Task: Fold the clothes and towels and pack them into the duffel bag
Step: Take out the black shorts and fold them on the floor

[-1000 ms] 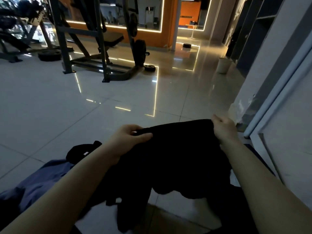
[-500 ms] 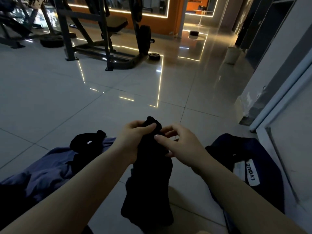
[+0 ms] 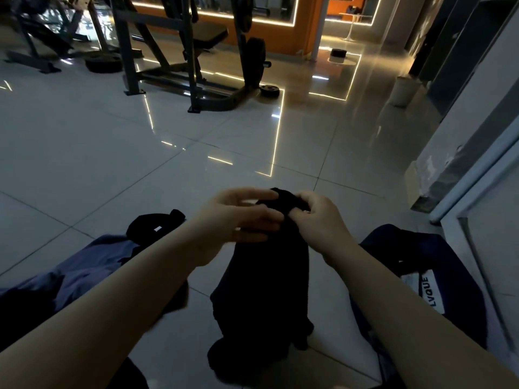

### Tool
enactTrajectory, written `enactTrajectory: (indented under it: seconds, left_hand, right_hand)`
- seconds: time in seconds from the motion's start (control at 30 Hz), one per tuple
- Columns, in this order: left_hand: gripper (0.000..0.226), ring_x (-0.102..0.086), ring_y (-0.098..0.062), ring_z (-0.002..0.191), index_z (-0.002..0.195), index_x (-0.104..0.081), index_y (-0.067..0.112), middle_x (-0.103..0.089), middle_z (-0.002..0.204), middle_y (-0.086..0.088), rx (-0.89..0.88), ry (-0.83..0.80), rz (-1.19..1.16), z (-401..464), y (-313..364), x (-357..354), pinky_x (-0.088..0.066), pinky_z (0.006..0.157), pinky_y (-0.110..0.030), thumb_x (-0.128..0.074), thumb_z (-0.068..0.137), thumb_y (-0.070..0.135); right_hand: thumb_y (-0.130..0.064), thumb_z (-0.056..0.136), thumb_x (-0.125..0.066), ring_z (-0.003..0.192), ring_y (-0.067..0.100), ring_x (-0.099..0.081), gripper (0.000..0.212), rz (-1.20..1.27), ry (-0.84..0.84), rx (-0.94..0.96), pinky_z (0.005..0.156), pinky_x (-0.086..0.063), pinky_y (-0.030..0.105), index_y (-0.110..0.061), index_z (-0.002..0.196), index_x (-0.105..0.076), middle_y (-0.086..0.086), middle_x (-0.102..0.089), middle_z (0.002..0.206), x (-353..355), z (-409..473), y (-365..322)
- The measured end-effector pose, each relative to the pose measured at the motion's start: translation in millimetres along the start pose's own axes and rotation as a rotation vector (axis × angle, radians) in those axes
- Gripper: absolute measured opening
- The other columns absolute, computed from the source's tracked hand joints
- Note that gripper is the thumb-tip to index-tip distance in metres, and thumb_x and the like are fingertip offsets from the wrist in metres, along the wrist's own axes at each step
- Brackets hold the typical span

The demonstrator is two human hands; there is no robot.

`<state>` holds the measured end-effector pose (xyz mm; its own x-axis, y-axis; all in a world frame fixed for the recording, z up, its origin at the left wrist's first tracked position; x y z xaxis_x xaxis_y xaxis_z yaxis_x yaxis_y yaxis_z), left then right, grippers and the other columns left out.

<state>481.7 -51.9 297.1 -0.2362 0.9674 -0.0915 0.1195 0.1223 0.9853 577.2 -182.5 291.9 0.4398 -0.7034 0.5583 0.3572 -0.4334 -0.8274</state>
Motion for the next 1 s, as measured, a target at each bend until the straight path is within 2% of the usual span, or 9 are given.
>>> enactTrajectory:
  seconds: [0.07, 0.13, 0.2, 0.37, 0.53, 0.7, 0.77, 0.87, 1.0]
  left_hand:
    - [0.025, -0.066, -0.013, 0.08, 0.103, -0.064, 0.029, -0.07, 0.085, 0.007, -0.318, 0.224, 0.385, 6.4, 8.0, 15.5, -0.055, 0.068, -0.024, -0.07, 0.084, 0.013]
    - [0.041, -0.06, -0.007, 0.1, 0.106, -0.055, 0.046, -0.061, 0.102, 0.011, -0.447, 0.179, 0.672, 12.5, 8.3, 18.2, -0.05, 0.084, -0.023, -0.078, 0.076, 0.032]
    - [0.039, -0.055, -0.003, 0.106, 0.104, -0.054, 0.047, -0.058, 0.11, 0.013, -0.365, 0.058, 0.647, 17.3, 5.1, 16.9, -0.045, 0.091, -0.023, -0.077, 0.074, 0.041]
    - [0.007, -0.055, 0.003, 0.054, 0.083, -0.061, 0.022, -0.061, 0.061, 0.012, -0.34, 0.093, 0.454, 24.1, 6.4, 10.4, -0.04, 0.051, -0.012, -0.064, 0.089, 0.025]
    - [0.014, -0.06, -0.007, 0.07, 0.09, -0.067, 0.016, -0.065, 0.075, 0.005, -0.48, 0.29, 0.601, 22.6, 4.5, 1.7, -0.042, 0.062, -0.017, -0.067, 0.087, 0.03]
    - [0.017, -0.062, -0.01, 0.073, 0.084, -0.067, 0.019, -0.066, 0.076, 0.003, -0.484, 0.507, 0.516, 14.6, 16.6, 29.6, -0.047, 0.067, -0.022, -0.071, 0.083, 0.036]
    - [0.023, -0.064, -0.017, 0.076, 0.085, -0.068, 0.016, -0.067, 0.077, -0.001, -0.405, 0.561, 0.575, 15.2, 10.8, 54.2, -0.049, 0.07, -0.032, -0.073, 0.081, 0.038]
    - [0.025, -0.063, -0.018, 0.072, 0.083, -0.067, 0.014, -0.066, 0.073, 0.0, -0.273, 0.513, 0.72, 15.3, -7.2, 81.4, -0.045, 0.065, -0.031, -0.073, 0.08, 0.039]
    - [0.026, -0.058, -0.018, 0.064, 0.079, -0.066, 0.013, -0.063, 0.069, -0.004, -0.2, 0.42, 0.787, 11.1, -19.1, 102.9, -0.042, 0.062, -0.032, -0.072, 0.081, 0.038]
  right_hand:
    - [-0.009, 0.094, -0.05, 0.09, 0.026, -0.063, 0.019, 0.055, -0.125, 0.047, 0.085, -0.052, 0.047, -0.017, 0.099, -0.066, 0.01, -0.066, 0.095, 1.6, 0.5, -8.6]
    - [-0.01, 0.095, -0.051, 0.091, 0.02, -0.065, 0.02, 0.114, -0.26, 0.097, 0.083, -0.053, 0.035, -0.024, 0.1, -0.065, 0.005, -0.067, 0.098, 2.1, -2.3, -16.6]
    - [-0.011, 0.095, -0.053, 0.091, 0.016, -0.066, 0.018, 0.139, -0.271, 0.128, 0.081, -0.054, 0.028, -0.022, 0.101, -0.066, 0.004, -0.068, 0.098, 5.5, -1.4, -21.9]
    - [-0.02, 0.093, -0.061, 0.076, 0.017, -0.068, 0.013, 0.271, -0.064, 0.019, 0.063, -0.054, 0.027, -0.016, 0.105, -0.06, 0.009, -0.068, 0.089, 14.1, 2.7, -18.7]
    - [-0.038, 0.085, -0.068, 0.091, 0.015, -0.067, 0.035, 0.259, -0.161, -0.006, 0.076, -0.058, 0.031, -0.026, 0.113, -0.05, 0.001, -0.064, 0.106, 4.2, -18.5, -6.9]
    - [-0.013, 0.089, -0.058, 0.081, 0.021, -0.057, 0.004, -0.34, -0.221, -0.041, 0.072, -0.044, 0.033, -0.014, 0.093, -0.056, 0.004, -0.059, 0.089, 5.1, -1.2, 24.5]
    - [-0.006, 0.087, -0.057, 0.088, 0.024, -0.06, 0.013, -0.375, -0.267, -0.123, 0.074, -0.049, 0.033, -0.01, 0.099, -0.062, 0.008, -0.062, 0.094, 17.8, 6.7, 40.4]
    - [-0.004, 0.086, -0.061, 0.08, 0.014, -0.059, 0.021, -0.349, -0.293, -0.126, 0.061, -0.042, 0.019, -0.025, 0.086, -0.06, -0.001, -0.062, 0.087, 44.3, 10.7, 50.7]
    - [0.002, 0.087, -0.06, 0.074, 0.017, -0.058, 0.021, -0.25, -0.147, -0.188, 0.066, -0.045, 0.025, -0.019, 0.082, -0.06, 0.006, -0.062, 0.084, 74.9, 12.6, 65.2]
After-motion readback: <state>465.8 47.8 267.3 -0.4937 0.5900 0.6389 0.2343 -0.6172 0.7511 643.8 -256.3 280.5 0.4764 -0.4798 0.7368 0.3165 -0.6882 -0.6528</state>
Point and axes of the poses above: each hand's wrist, its own z-axis towards the middle knuckle, its own x-axis out of the back of the hand, y = z × x, the point moved 3 cm from there along z, towards the middle knuckle
